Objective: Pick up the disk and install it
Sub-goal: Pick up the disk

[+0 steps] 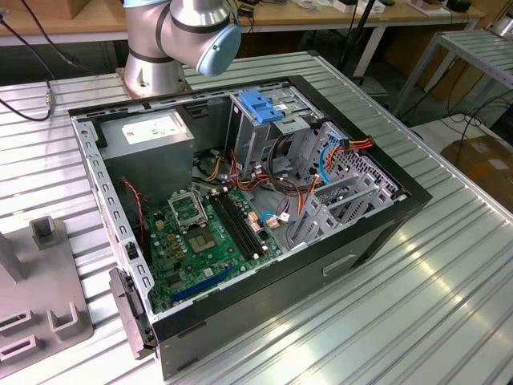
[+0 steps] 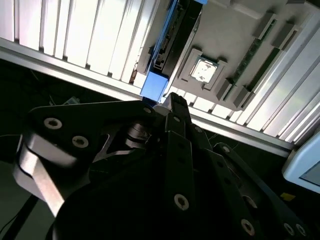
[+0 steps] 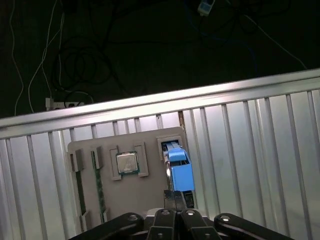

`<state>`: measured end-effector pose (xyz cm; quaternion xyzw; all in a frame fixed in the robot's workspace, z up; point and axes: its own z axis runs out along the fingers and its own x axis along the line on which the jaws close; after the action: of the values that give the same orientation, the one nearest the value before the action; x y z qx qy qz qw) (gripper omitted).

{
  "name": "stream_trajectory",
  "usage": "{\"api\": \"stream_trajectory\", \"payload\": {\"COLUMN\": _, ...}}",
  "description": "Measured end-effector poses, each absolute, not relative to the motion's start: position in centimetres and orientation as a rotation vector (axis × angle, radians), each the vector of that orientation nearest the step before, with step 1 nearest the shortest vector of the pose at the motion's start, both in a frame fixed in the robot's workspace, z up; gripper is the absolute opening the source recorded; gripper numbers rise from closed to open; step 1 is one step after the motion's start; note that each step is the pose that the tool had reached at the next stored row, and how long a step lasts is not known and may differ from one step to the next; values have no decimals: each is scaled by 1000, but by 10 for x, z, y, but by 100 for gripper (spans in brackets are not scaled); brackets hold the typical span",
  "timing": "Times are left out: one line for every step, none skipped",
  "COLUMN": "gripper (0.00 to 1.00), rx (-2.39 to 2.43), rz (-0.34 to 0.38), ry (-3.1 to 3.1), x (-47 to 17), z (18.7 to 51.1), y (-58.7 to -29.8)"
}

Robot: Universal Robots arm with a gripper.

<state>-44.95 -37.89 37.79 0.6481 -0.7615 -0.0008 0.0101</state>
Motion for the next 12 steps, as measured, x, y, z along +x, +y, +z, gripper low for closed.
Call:
{"api": "stream_trajectory", "payload": {"gripper": 11, "rx": 2023, "rz": -3, "ry": -2377, "x": -450, "z": 378, "y": -379}}
{"api": "stream_trajectory", "payload": {"gripper": 11, "rx": 2023, "rz": -3, "ry": -2377, "x": -450, "z": 378, "y": -379}}
{"api": "stream_trajectory", "payload": {"gripper": 11, "rx": 2023, "rz": -3, "ry": -2377, "x": -450, "z": 378, "y": -379}}
{"api": "stream_trajectory", "payload": {"gripper": 11, "rx": 2023, "rz": -3, "ry": -2377, "x": -450, "z": 378, "y": -379}}
{"api": "stream_trajectory", "payload": {"gripper": 11, "rx": 2023, "rz": -3, "ry": -2377, "x": -450, "z": 378, "y": -379}}
{"api": "stream_trajectory", "payload": {"gripper": 11, "rx": 2023, "rz": -3, "ry": -2377, "x": -450, "z": 378, "y": -379}}
{"api": "stream_trajectory", "payload": {"gripper": 11, "rx": 2023, "rz": -3, "ry": -2377, "x": -450, "z": 378, "y": -379}}
{"api": "stream_trajectory", "payload": {"gripper": 11, "rx": 2023, "rz": -3, "ry": -2377, "x": -450, "z": 378, "y": -379}}
{"api": "stream_trajectory", "payload": {"gripper": 11, "rx": 2023, "rz": -3, "ry": -2377, "x": -450, "z": 378, "y": -379}}
{"api": "stream_trajectory", "payload": {"gripper": 11, "rx": 2023, "rz": -3, "ry": -2377, "x": -450, "z": 378, "y": -379}}
{"api": "stream_trajectory", "payload": {"gripper": 11, "rx": 2023, "rz": -3, "ry": -2377, "x": -450, "z": 378, "y": -379}}
{"api": "stream_trajectory", "payload": {"gripper": 11, "rx": 2023, "rz": -3, "ry": -2377, "x": -450, "z": 378, "y": -379}}
